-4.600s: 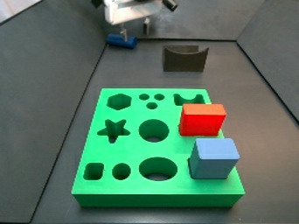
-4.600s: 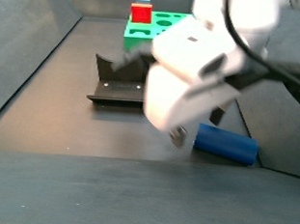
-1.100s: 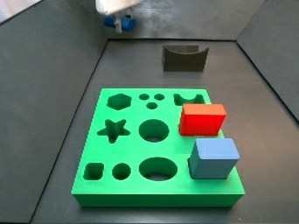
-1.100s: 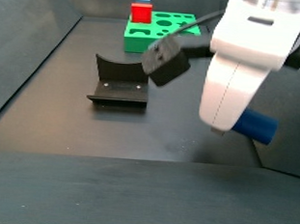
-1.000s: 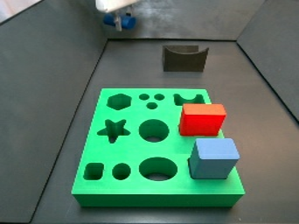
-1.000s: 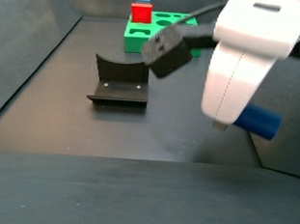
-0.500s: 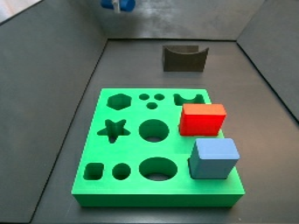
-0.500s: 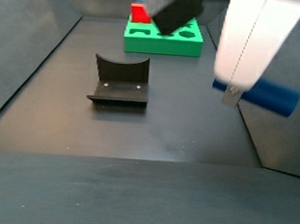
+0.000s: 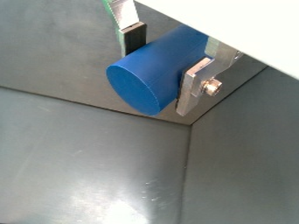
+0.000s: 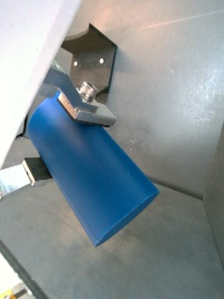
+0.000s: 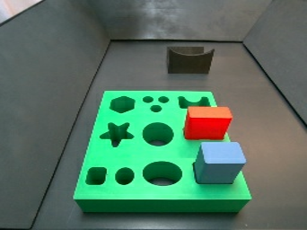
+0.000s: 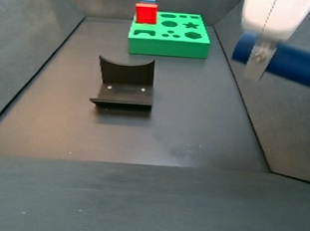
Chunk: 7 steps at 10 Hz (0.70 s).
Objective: Pick up the oval object. Move up. Place the oval object on the fixture. Regrasp the oval object. Move to above the board. Insert the oval object.
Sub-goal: Place the oval object on the fixture.
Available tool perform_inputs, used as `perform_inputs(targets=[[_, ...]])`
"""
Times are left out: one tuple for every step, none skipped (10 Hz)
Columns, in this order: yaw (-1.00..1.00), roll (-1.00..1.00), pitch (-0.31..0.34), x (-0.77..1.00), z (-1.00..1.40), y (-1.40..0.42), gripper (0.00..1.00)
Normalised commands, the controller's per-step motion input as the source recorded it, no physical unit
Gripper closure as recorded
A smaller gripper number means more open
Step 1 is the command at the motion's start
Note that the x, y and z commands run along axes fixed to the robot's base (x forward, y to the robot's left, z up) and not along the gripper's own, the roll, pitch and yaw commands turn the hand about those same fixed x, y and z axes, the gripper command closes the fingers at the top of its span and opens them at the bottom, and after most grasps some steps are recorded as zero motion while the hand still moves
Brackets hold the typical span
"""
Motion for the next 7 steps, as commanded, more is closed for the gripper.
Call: perform_inputs(targets=[[-1.0, 0.02, 0.015, 0.95, -0.08, -1.0, 1.0], [-1.0, 0.02, 0.013, 1.0, -0.07, -0.97, 1.0], [-1.0, 0.02, 0.013, 1.0, -0.07, -0.91, 1.0], [-1.0, 0.02, 0.014, 1.0, -0.07, -0.78, 1.0], [-1.0, 0.02, 0.017, 1.0, -0.07, -0.68, 1.0], [-1.0, 0.02, 0.023, 1.0, -0.07, -0.56, 1.0], [-1.0, 0.03, 0.026, 1.0, -0.06, -0.51, 1.0]])
